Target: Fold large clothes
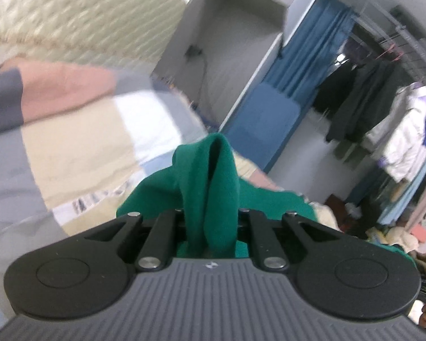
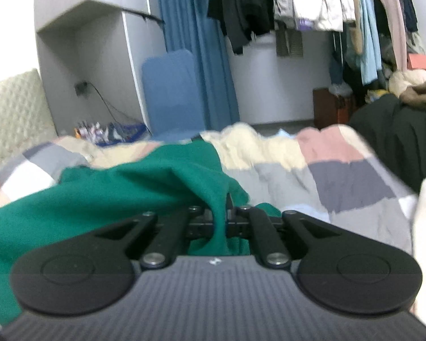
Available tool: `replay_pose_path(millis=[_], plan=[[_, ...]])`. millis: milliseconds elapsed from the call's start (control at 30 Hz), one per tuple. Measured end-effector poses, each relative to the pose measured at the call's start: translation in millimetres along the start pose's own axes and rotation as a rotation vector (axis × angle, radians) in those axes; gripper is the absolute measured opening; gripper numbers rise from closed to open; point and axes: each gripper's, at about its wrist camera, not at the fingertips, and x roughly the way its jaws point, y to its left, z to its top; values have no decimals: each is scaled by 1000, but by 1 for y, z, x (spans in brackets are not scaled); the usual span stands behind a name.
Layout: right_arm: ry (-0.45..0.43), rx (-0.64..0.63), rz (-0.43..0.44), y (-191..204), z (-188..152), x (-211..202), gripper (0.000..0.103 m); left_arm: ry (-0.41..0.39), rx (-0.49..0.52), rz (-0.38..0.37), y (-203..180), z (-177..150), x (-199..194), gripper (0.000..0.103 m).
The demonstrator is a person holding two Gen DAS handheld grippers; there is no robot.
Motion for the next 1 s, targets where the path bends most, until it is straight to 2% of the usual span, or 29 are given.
replay_pose_path(millis=[200,333,467,667,700,733,767,800,867,933,1000], plan=[[70,-22,5,5,-19,53,11,35,10,25,25,-8,61,20],[132,-75,-6,16,-39,90,12,95,-15,45,43,-18,107,22],[176,-74,-9,19,-47,116,12,134,1,52,56,-27,137,25],[175,-94,-30,26,-53,120,13,138,-40,35,66,-28,141,27],[174,-78,-29,25,-52,117,13,132,-41,37,65,-28,138,30],[172,-57,-26,24,-50,113,16,129,-40,39,60,-26,134,39],[167,-39,-27,21,-47,108,25,128,-36,36,56,-26,130,51],[163,-20,-21,19,-45,101,31,128,-31,24,52,-25,125,58],[155,26,14,16,-40,83,64,121,-9,8,45,-25,113,63],[131,75,65,14,-37,61,77,111,15,13,36,-25,100,66],[116,100,102,14,-35,38,78,87,26,10,28,-25,82,69]])
